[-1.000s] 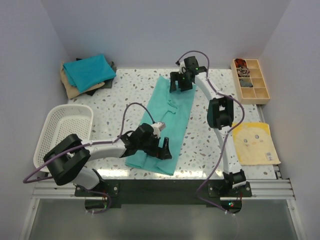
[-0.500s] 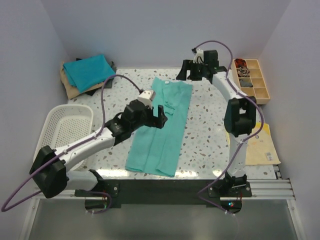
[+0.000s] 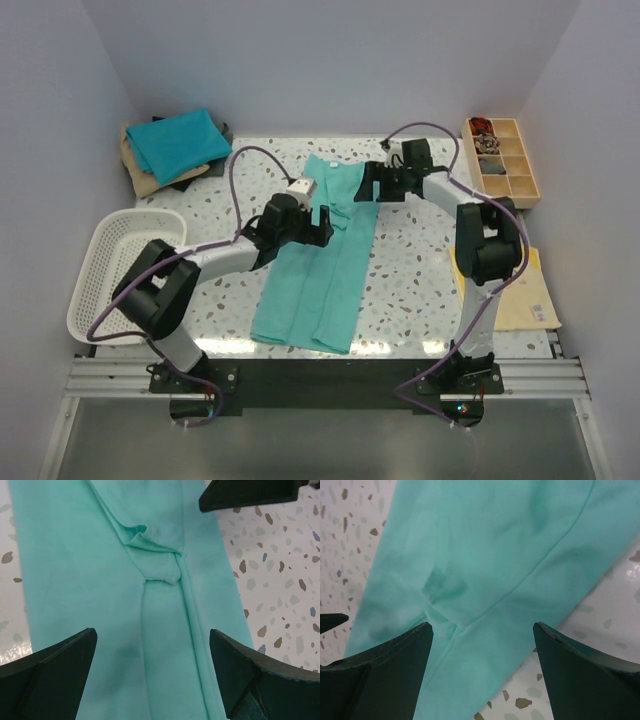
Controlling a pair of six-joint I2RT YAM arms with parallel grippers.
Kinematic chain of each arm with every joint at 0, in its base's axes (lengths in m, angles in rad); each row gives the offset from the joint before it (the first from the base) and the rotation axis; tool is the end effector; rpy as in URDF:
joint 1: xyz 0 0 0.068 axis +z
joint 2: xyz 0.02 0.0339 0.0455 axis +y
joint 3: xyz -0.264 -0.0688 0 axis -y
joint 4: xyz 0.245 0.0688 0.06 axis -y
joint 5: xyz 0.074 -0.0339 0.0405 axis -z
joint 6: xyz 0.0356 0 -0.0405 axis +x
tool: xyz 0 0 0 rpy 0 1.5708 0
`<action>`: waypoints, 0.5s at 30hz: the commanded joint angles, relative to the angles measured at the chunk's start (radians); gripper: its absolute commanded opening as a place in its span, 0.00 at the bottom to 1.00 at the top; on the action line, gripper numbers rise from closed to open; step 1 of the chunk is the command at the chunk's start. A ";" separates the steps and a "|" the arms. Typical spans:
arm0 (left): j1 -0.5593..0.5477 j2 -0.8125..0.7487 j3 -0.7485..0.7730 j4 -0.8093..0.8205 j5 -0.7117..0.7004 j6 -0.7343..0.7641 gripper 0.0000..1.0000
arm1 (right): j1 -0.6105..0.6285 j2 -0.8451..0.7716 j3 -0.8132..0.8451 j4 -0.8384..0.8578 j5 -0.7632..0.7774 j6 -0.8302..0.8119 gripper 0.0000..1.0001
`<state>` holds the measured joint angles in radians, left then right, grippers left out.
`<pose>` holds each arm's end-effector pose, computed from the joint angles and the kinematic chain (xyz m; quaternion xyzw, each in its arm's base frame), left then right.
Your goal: Fold and stack the t-shirts
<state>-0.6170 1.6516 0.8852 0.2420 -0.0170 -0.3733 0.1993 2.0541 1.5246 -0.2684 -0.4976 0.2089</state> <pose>0.2893 -0.2045 0.1951 0.1011 0.8603 -0.2309 0.4431 0.4455 0.1073 0.1999 -0.0885 0.8982 0.2974 0.3115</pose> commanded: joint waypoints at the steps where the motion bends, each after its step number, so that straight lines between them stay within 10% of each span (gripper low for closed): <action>1: 0.010 0.025 0.017 0.223 0.087 0.037 1.00 | -0.003 -0.081 -0.061 0.032 0.095 -0.014 0.86; 15: 0.118 0.526 0.549 0.243 0.387 -0.030 1.00 | 0.000 -0.549 -0.401 -0.020 0.303 0.017 0.87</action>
<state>-0.5282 2.0853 1.3037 0.4629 0.2863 -0.3794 0.1974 1.6009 1.1740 -0.2859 -0.2245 0.2176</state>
